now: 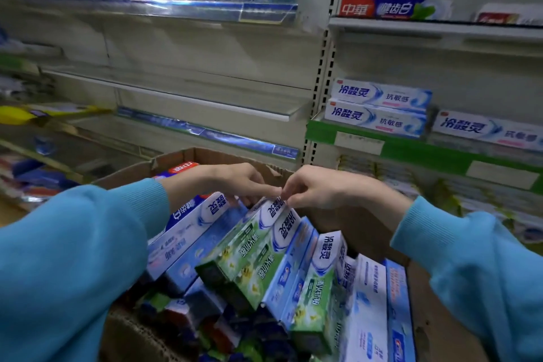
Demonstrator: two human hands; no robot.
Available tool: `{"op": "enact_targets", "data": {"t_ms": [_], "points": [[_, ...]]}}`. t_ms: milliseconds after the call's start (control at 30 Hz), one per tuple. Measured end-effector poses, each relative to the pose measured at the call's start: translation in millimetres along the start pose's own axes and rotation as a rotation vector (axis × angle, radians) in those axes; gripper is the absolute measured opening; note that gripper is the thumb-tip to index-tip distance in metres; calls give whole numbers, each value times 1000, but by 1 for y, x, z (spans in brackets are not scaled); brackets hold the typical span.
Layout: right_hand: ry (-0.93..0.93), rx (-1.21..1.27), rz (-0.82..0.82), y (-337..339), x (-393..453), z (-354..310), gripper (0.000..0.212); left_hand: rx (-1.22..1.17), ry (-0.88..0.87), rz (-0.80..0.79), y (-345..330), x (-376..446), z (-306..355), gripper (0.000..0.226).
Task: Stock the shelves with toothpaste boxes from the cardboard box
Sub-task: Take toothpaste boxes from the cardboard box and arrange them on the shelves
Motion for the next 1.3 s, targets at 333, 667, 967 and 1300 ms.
{"op": "enact_targets", "data": {"t_ms": [333, 667, 967, 1300], "points": [[-34, 49, -27, -2, -8, 9, 27, -196, 39, -71, -4, -1, 15, 32], [-89, 728, -14, 11, -24, -4, 33, -676, 30, 81, 42, -14, 25, 31], [-101, 664, 232, 73, -81, 16, 65, -1032, 7, 521, 70, -6, 68, 47], [-151, 913, 673, 95, -130, 78, 36, -1188, -180, 482, 50, 12, 119, 36]]}}
Point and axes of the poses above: each hand's wrist, its own x-axis towards the middle knuckle, its own y-axis out of the back of the hand, z = x × y, the point moved 1 cm from there along x, towards the middle knuckle, and after that the axes turned 2 degrees about z, right-handed, at the moved point
